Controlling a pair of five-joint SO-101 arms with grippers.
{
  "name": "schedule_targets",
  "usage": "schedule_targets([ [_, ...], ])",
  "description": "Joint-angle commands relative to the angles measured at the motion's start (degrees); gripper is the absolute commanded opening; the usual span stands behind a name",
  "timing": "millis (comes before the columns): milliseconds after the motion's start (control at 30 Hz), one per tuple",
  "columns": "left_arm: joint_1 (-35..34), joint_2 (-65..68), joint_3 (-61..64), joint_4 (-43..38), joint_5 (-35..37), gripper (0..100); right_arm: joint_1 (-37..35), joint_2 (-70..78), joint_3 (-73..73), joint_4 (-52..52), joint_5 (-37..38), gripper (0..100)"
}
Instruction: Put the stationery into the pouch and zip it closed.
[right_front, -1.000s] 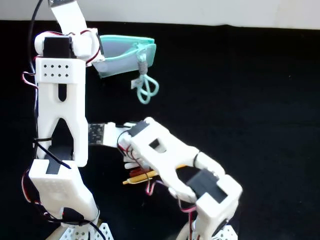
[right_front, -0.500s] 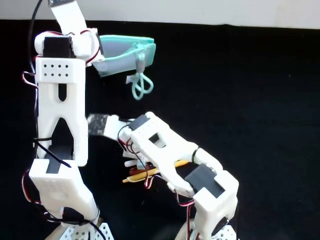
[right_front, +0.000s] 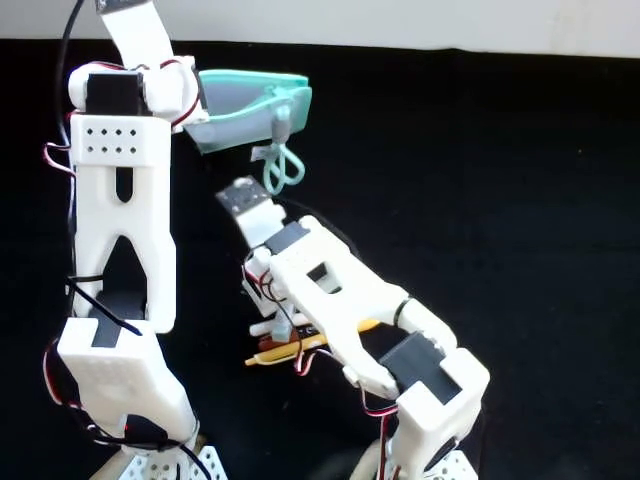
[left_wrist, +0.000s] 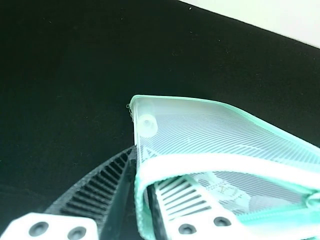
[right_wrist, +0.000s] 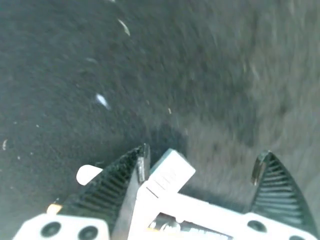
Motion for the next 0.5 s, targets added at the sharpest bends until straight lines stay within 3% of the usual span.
schedule_targets([
  [0, -0.5, 0.0, -0.3, -0.3, -0.2, 1, 1.6, -2.8, -0.1, 2.8, -5.3, 32.0],
  [233, -0.5, 0.0, -0.3, -0.3, -0.2, 1, 1.4, -2.8, -0.1, 6.5, -13.0, 32.0],
  [467, -0.5, 0.0, -0.3, -0.3, -0.2, 1, 1.5, -2.8, 0.0, 8.5, -14.2, 32.0],
])
